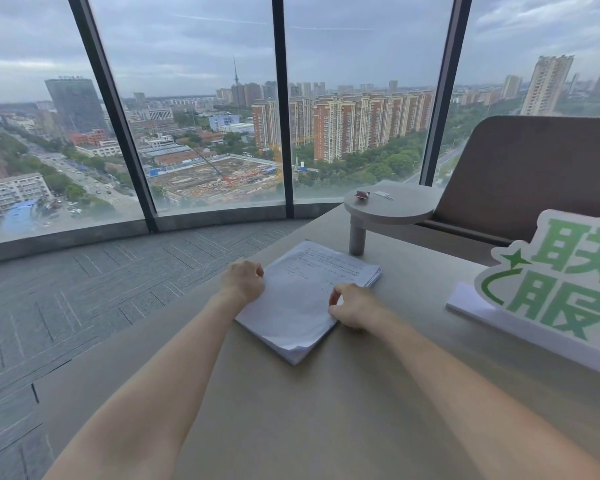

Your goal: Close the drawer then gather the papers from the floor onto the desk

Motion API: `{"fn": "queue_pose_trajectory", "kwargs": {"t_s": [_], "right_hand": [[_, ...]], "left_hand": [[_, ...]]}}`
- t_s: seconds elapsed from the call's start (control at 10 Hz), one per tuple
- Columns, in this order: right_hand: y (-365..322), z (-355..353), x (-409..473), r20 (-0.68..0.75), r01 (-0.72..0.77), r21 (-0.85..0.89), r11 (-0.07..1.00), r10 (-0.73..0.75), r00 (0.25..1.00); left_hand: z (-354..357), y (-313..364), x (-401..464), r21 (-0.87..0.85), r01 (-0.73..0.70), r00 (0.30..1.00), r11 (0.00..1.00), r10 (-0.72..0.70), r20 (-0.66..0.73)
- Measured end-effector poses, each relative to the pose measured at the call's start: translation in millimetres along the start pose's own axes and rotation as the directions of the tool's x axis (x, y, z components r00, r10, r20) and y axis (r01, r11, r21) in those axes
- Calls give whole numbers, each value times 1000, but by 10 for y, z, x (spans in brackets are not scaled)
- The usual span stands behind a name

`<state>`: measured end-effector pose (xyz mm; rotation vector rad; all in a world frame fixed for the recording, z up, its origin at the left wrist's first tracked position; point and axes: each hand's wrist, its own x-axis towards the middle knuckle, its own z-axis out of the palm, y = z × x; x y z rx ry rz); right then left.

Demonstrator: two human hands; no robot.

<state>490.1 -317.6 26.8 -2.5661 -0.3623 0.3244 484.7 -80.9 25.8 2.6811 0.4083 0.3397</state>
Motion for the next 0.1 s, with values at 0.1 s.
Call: {"fn": "queue_pose_trajectory", "kwargs": {"t_s": [0.1], "right_hand": [[-62, -53, -26, -21, -2, -7, 1000, 1, 1000]], "left_hand": [[-51, 59, -22, -12, -20, 999, 1000, 20, -48]]}}
